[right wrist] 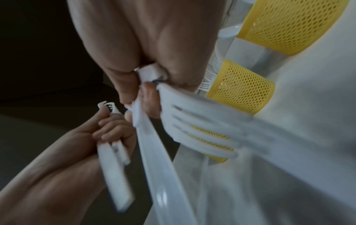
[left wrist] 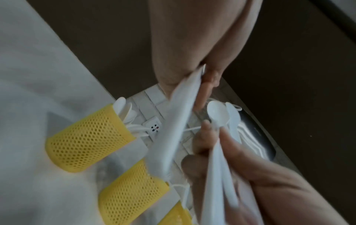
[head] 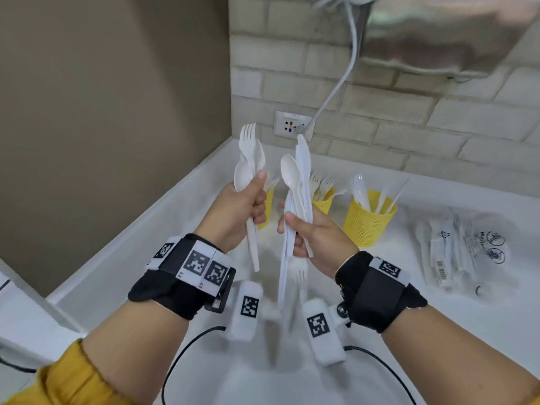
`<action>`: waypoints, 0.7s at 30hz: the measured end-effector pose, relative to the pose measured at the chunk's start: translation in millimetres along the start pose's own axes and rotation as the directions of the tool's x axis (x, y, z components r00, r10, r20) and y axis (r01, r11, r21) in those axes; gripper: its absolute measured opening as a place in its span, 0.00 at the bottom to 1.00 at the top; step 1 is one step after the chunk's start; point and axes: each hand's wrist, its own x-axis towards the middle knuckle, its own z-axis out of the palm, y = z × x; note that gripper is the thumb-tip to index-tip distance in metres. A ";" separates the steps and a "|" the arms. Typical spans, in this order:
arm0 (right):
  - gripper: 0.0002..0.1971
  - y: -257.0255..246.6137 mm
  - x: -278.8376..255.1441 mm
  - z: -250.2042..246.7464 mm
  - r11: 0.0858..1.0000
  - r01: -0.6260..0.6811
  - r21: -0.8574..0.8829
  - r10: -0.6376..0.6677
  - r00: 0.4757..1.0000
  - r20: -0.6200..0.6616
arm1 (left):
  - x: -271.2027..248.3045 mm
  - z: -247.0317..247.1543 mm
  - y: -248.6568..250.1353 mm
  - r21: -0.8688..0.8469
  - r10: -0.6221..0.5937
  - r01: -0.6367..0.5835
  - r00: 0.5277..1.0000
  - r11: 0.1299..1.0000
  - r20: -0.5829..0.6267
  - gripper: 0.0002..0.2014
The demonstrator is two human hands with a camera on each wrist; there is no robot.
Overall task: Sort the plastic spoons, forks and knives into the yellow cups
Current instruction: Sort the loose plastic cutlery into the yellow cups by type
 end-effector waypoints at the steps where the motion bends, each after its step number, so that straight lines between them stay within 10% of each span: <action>1: 0.06 -0.7 0.5 -0.6 1.000 0.019 -0.004 -0.019 1.000 -0.012 | 1.4 2.9 -1.2 0.014 0.019 -0.019 1.000 1.000 0.000 0.15; 8: 0.13 -6.4 4.4 3.6 0.996 0.071 0.051 -0.064 0.989 -0.131 | -10.5 30.3 -27.9 0.076 -0.011 -0.011 0.960 0.997 0.281 0.13; 21: 0.10 -19.0 8.3 -17.7 0.960 0.041 0.277 0.007 0.986 -0.167 | 1.9 26.9 -34.6 0.054 0.042 -0.056 0.974 0.997 0.224 0.06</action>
